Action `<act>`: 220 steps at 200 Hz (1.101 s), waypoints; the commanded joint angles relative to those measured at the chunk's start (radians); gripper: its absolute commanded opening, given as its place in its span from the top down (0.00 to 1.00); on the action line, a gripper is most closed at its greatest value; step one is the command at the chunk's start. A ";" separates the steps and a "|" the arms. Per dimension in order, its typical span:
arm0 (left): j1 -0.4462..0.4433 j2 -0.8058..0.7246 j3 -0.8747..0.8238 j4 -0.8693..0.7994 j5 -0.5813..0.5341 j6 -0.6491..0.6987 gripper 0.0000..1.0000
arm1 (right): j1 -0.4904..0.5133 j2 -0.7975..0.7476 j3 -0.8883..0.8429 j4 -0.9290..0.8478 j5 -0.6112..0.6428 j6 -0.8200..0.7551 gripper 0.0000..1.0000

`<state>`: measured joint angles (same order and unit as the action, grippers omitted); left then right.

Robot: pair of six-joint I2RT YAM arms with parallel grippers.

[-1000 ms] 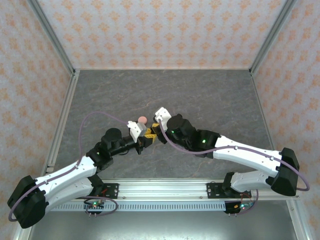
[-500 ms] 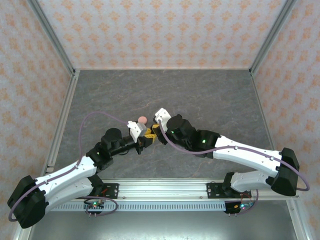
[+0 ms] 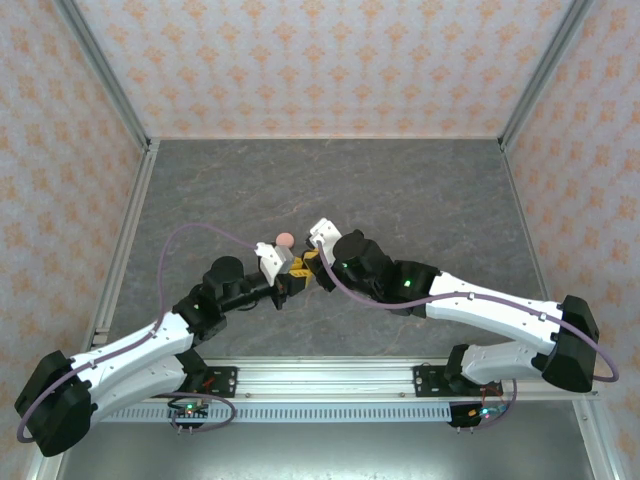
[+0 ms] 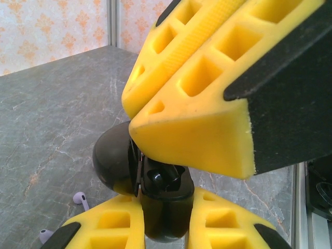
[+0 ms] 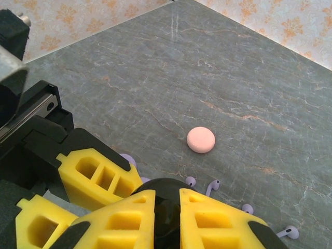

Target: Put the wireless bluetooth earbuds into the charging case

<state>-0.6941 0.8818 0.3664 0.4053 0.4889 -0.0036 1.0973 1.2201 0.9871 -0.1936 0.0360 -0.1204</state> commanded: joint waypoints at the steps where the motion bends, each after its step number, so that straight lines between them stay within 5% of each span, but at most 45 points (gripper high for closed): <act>1: -0.005 -0.007 0.025 0.049 -0.002 -0.012 1.00 | 0.007 -0.010 -0.021 -0.043 -0.018 0.016 0.85; 100: -0.007 -0.006 0.025 0.049 0.000 -0.013 1.00 | 0.007 -0.031 -0.022 -0.056 0.074 -0.010 0.86; 220: -0.006 -0.006 0.026 0.056 0.002 -0.018 1.00 | 0.007 -0.012 -0.035 -0.055 -0.022 0.011 0.86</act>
<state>-0.6941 0.8818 0.3664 0.4015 0.4896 -0.0040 1.0988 1.2060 0.9787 -0.2012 0.0456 -0.1200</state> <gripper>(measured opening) 0.169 0.145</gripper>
